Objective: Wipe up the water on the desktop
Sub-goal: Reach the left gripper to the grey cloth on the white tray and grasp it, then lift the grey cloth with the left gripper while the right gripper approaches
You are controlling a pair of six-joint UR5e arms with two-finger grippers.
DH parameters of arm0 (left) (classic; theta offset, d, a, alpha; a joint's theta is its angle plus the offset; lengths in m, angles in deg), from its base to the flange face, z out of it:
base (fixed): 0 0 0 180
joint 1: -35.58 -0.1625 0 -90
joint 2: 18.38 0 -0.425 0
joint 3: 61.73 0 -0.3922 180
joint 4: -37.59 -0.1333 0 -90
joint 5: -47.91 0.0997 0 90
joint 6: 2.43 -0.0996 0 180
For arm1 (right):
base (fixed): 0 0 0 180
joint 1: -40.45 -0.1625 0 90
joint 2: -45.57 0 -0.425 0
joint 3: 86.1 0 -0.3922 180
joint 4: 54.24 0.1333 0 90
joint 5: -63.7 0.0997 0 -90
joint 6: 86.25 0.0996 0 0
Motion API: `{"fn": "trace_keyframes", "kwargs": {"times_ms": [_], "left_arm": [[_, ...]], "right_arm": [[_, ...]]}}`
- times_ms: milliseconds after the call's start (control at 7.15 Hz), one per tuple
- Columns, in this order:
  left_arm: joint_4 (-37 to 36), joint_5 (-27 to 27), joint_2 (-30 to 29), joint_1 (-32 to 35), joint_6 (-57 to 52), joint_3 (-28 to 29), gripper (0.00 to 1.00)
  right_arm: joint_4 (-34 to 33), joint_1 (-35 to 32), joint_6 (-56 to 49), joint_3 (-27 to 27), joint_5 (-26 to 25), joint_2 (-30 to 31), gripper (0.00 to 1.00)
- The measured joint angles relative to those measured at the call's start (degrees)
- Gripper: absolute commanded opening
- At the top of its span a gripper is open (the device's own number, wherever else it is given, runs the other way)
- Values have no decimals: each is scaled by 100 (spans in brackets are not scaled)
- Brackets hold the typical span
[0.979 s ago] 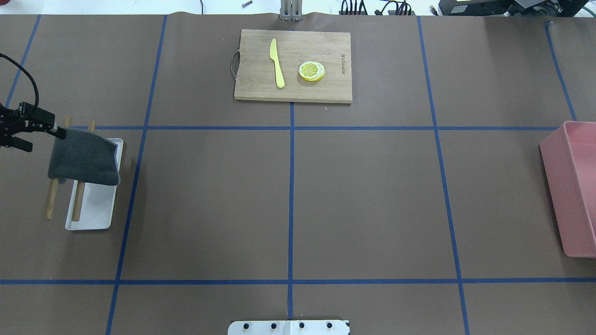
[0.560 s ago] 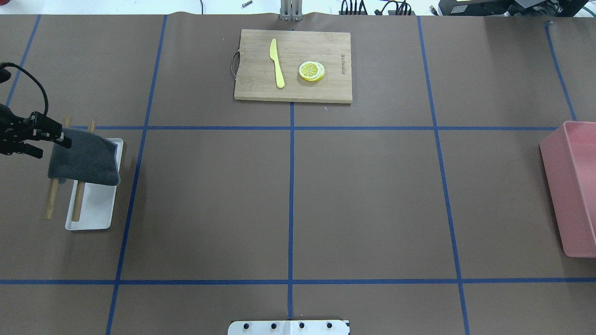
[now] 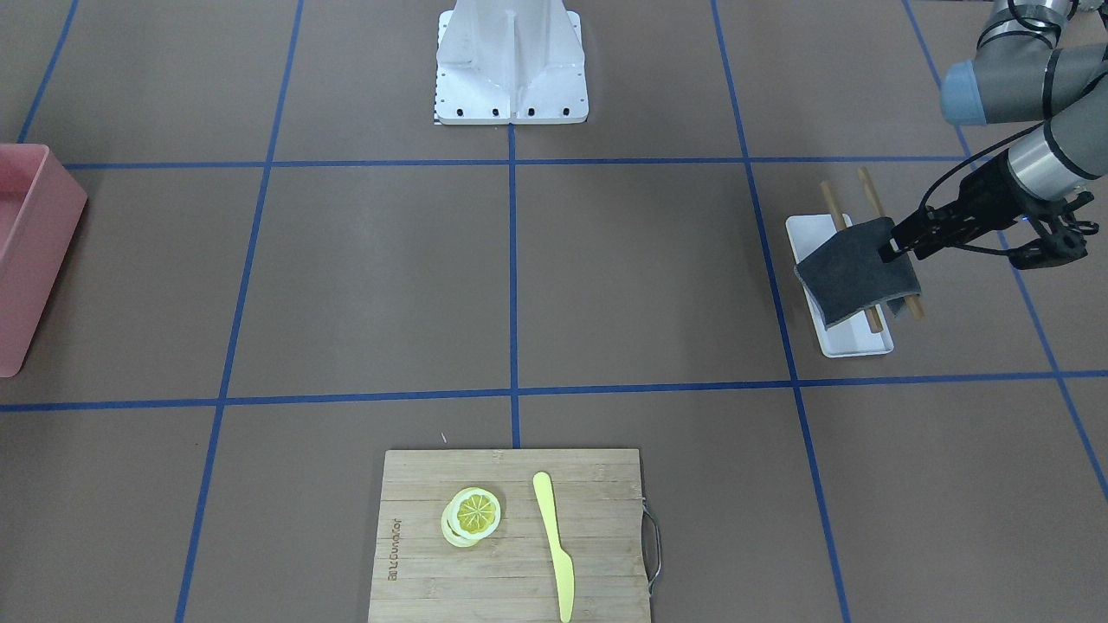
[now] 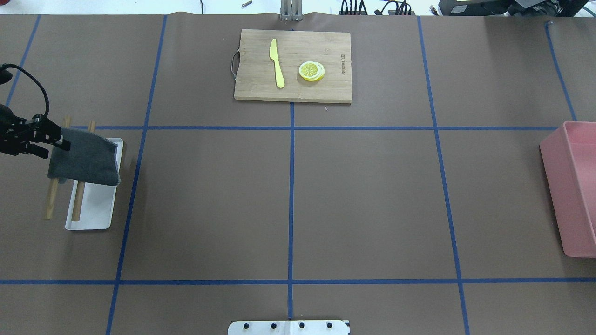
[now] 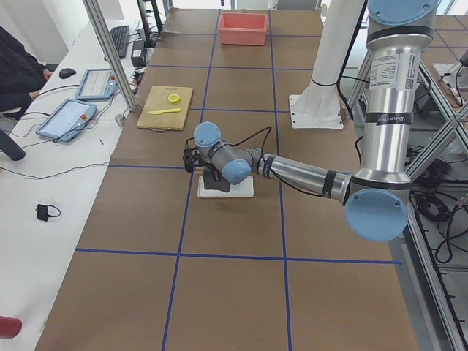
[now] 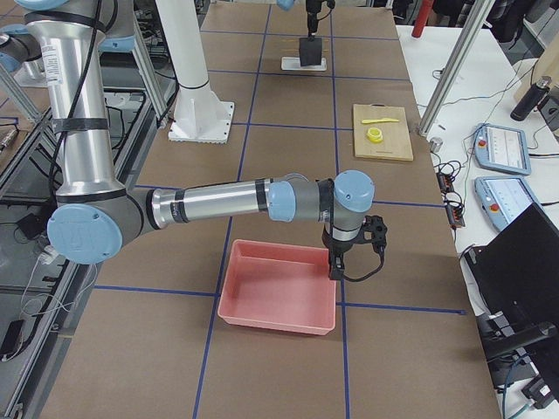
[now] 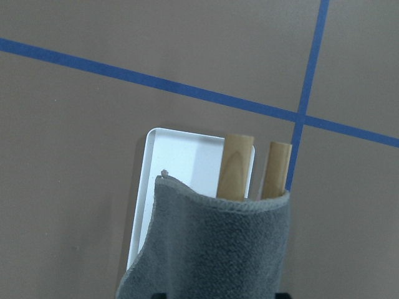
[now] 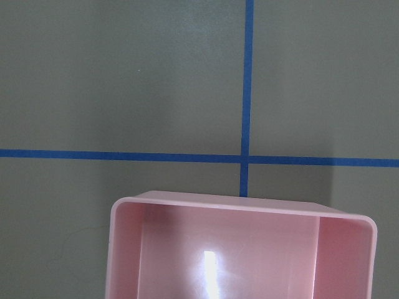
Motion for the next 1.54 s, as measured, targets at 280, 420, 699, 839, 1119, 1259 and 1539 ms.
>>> {"fn": "trace_keyframes", "kwargs": {"times_ms": [280,420,699,839,1119,1259,1539], "left_arm": [[1,-2,20,5,-1,-28,0],[-1,-8,33,16,-5,-67,0],[-16,-67,51,119,-8,-268,0],[-41,-169,48,304,-6,-366,0],[-146,-817,16,996,76,-442,0],[-246,-1060,-40,1230,337,-460,0],[-330,-1171,-555,1312,1684,-446,0]], "right_arm": [[1,0,-10,-11,-1,-2,100],[1,0,-15,-15,1,-2,100],[1,0,-28,-41,19,-13,100],[3,35,-17,-95,16,-19,100],[-5,143,50,-155,179,-120,100],[38,177,54,-175,406,-149,100],[520,381,57,-296,781,-180,100]]}}
